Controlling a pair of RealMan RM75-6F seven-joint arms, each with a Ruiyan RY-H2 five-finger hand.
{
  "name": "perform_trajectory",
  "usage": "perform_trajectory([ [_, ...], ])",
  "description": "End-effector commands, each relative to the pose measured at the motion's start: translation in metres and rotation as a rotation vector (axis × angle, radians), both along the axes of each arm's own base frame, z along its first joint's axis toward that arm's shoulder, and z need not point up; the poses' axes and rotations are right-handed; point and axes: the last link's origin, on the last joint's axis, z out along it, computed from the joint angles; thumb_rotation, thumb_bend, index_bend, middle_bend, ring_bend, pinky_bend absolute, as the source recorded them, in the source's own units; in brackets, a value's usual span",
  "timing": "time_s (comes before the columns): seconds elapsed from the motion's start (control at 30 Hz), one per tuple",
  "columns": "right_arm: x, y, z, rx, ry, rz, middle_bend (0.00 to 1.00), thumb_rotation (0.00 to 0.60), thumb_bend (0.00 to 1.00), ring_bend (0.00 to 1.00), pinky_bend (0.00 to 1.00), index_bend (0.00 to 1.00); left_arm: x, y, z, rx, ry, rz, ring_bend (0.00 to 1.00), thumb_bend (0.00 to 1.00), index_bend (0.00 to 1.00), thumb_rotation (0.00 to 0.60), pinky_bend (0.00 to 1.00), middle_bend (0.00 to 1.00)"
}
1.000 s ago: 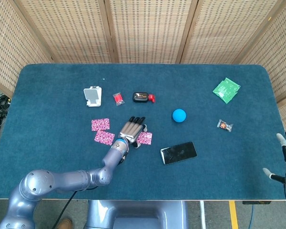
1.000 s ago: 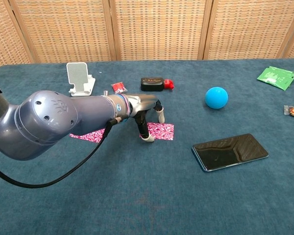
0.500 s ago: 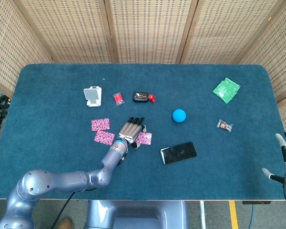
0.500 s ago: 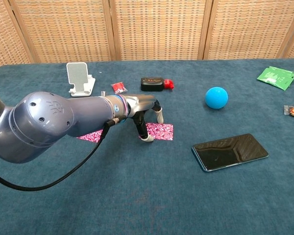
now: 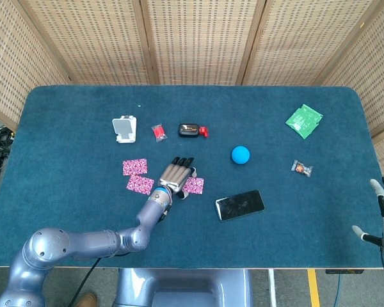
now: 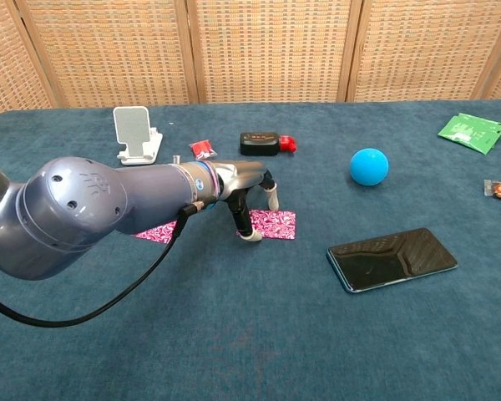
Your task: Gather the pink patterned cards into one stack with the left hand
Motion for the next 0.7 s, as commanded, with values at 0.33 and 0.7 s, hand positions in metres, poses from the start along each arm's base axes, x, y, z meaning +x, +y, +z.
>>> perform_trajectory([
  [0.33,0.001,0.0,0.0,0.001,-0.001,0.002,0.0,0.6,0.0,0.0,0.0,0.0,0.005,0.001,0.005,0.007,-0.017,0.002,0.0,0.3,0.7,0.6,0.0,0.0],
  [0.7,0.002,0.001,0.0,0.003,-0.006,0.007,0.0,0.6,0.0,0.0,0.0,0.0,0.005,0.007,0.02,0.041,-0.019,0.009,0.0,0.3,0.7,0.6,0.0,0.0],
])
